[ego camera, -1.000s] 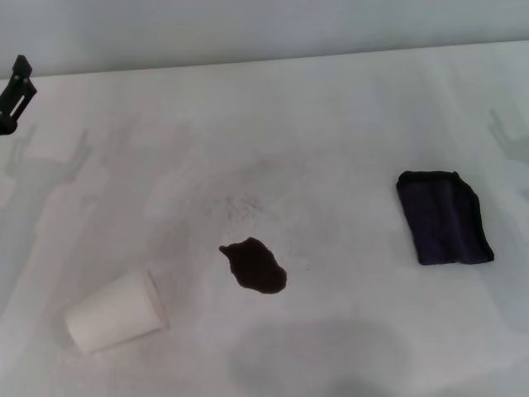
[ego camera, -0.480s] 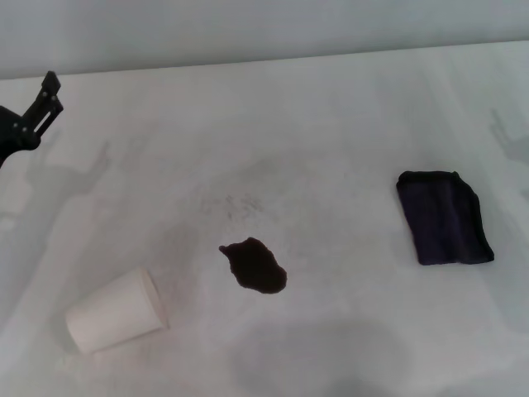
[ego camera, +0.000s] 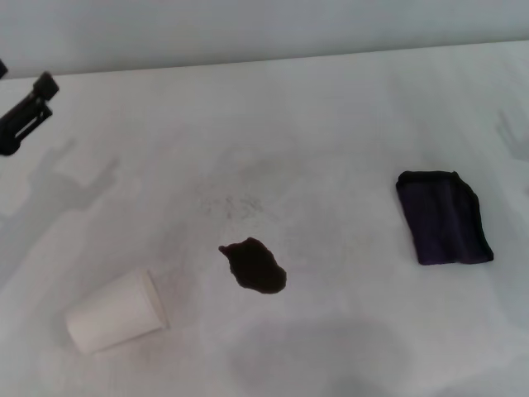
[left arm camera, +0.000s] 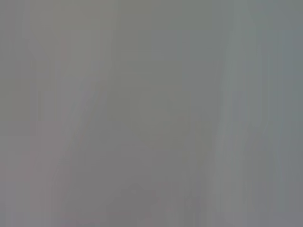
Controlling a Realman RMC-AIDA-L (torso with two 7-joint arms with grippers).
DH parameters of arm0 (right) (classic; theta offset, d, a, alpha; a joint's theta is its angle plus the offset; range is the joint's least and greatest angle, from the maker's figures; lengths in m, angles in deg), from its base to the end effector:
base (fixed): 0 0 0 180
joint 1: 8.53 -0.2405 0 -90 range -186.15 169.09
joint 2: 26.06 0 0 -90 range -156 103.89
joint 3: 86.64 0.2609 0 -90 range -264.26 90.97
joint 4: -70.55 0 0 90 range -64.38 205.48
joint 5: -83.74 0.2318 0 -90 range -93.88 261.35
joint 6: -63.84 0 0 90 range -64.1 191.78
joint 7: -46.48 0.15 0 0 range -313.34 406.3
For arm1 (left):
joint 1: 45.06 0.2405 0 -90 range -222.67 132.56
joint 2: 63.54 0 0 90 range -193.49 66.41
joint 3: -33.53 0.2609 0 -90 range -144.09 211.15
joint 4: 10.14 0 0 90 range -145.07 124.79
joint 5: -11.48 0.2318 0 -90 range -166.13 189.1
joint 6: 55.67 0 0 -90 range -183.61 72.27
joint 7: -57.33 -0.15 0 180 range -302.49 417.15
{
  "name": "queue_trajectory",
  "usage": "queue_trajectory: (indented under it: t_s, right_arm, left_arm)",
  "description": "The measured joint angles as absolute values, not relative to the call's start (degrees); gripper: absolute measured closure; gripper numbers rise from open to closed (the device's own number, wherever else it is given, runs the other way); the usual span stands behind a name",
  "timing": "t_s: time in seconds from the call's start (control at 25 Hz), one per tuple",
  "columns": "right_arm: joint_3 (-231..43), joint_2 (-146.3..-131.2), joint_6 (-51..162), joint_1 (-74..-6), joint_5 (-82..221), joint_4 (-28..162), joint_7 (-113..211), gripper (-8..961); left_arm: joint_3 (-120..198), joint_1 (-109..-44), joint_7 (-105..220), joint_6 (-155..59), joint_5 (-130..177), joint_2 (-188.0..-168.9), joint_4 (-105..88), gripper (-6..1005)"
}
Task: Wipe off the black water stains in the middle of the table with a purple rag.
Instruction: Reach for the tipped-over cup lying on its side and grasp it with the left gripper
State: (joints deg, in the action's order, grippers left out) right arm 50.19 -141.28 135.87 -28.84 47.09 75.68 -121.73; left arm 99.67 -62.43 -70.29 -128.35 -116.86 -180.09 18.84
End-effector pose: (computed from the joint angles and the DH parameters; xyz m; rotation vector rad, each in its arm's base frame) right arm 0.4103 0.3194 0.0546 -1.4669 0.4303 0.5435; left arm -0.3138 0.3486 0.0197 -2.0201 -0.5219 -1.0086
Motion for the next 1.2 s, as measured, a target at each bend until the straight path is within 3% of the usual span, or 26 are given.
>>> queue_trajectory:
  t_s: [0.2,0.4,0.88,1.2]
  right_arm:
    - [50.3,-141.28,133.1,-29.1,50.5,76.2,-121.5,130]
    - [50.3,-141.24,132.4,-29.3,52.9,76.3,-121.4,130]
    - [50.3,-141.12,132.3,-29.4,56.4,77.0,-121.3,131]
    - [50.3,-141.18,132.5,-29.3,56.9,77.1,-119.1,131]
  left_arm:
    - [99.1,-57.9,-49.6,-124.3,-101.1,-178.26,34.6,137]
    - [95.1,-58.3,-29.9,-127.8,-82.3,-176.55,45.1,138]
    - [88.4,-70.8,-6.4,-149.9,-49.8,-175.19,59.8,137]
    - [90.0,-78.9,-6.2,-155.4,-35.9,-175.80,59.5,137]
